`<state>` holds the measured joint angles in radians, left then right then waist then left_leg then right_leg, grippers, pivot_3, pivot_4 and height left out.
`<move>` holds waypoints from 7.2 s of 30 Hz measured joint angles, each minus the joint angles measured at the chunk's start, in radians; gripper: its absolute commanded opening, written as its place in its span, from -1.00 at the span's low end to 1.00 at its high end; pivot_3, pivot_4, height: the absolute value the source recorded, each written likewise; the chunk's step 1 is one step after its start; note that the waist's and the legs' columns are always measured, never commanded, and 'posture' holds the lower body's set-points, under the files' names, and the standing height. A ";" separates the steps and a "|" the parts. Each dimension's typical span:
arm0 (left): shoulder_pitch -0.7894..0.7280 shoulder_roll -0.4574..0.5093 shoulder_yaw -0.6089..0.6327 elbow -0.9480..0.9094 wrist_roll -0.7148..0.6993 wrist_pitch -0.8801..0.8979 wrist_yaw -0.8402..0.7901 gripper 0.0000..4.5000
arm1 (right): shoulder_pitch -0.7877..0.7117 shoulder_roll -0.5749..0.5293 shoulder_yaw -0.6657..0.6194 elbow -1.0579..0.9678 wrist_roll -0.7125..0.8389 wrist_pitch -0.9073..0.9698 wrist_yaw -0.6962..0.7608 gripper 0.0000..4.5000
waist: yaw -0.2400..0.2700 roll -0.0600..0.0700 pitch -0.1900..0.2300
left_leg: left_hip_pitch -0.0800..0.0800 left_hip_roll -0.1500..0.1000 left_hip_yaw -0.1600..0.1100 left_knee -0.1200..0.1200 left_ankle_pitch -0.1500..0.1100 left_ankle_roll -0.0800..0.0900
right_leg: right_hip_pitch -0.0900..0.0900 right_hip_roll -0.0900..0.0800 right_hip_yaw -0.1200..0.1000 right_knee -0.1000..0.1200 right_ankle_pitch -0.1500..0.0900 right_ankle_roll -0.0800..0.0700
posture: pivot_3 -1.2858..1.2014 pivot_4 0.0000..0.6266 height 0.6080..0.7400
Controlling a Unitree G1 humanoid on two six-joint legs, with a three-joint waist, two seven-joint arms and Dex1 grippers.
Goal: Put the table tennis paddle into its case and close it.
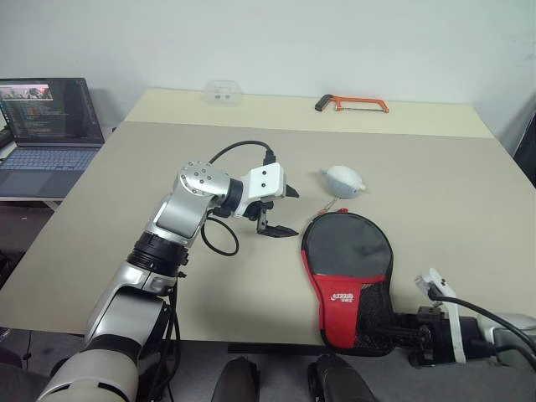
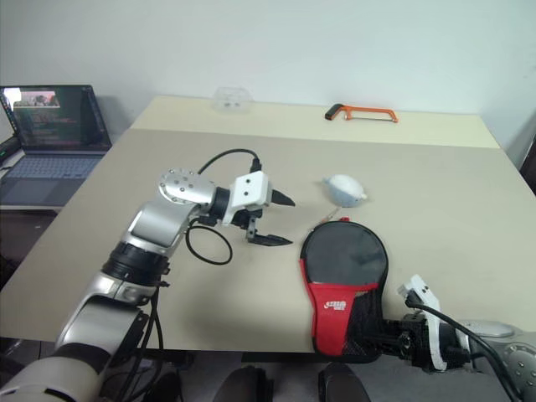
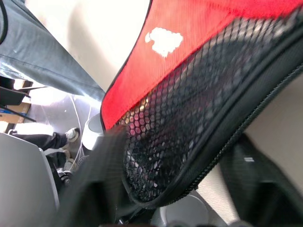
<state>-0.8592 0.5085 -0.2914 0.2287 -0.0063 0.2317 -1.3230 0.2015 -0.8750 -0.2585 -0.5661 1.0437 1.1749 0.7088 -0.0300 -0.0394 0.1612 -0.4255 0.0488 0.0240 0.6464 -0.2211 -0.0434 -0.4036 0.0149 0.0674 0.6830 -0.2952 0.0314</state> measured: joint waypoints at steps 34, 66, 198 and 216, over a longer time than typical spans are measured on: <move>0.145 -0.342 -0.190 -0.009 0.037 0.172 0.341 1.00 | -0.947 0.196 0.323 0.788 -0.710 -0.475 -0.059 0.98 | 0.000 0.006 0.003 | 0.009 -0.001 0.003 0.000 0.000 0.000 | 0.008 -0.002 0.003 -0.001 0.002 0.000 | 0.03 -0.52 1.00; 0.211 -0.296 -0.155 -0.139 0.055 0.328 0.503 1.00 | -1.308 0.600 0.282 1.733 -0.987 -0.991 -0.277 -0.28 | -0.006 0.008 0.002 | 0.010 -0.001 0.004 -0.001 0.000 0.000 | 0.007 -0.003 0.003 0.003 0.002 -0.001 | 0.03 -0.52 1.00; 0.017 -0.620 -0.243 0.572 0.097 -0.192 0.349 1.00 | 0.798 0.151 -0.391 -0.353 -0.592 -0.381 0.199 -0.76 | 0.036 0.007 -0.022 | 0.011 -0.004 -0.024 -0.003 -0.004 0.004 | 0.032 -0.005 -0.026 -0.023 -0.009 -0.002 | 0.03 -0.52 1.00; 0.013 -0.620 -0.244 0.585 0.097 -0.200 0.338 1.00 | 0.867 0.110 -0.233 -0.404 -0.671 -0.467 0.226 -0.76 | 0.035 0.005 -0.023 | 0.011 -0.003 -0.025 -0.004 -0.004 0.004 | 0.032 -0.005 -0.027 -0.023 -0.010 -0.004 | 0.03 -0.52 1.00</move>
<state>-0.8463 -0.1113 -0.5350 0.8133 0.0903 0.0313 -0.9854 1.0684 -0.7645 -0.4910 -0.9701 0.3726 0.7077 0.9344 0.0046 -0.0345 0.1381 -0.4145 0.0457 -0.0014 0.6426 -0.2255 -0.0398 -0.3712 0.0101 0.0408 0.6598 -0.3056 0.0274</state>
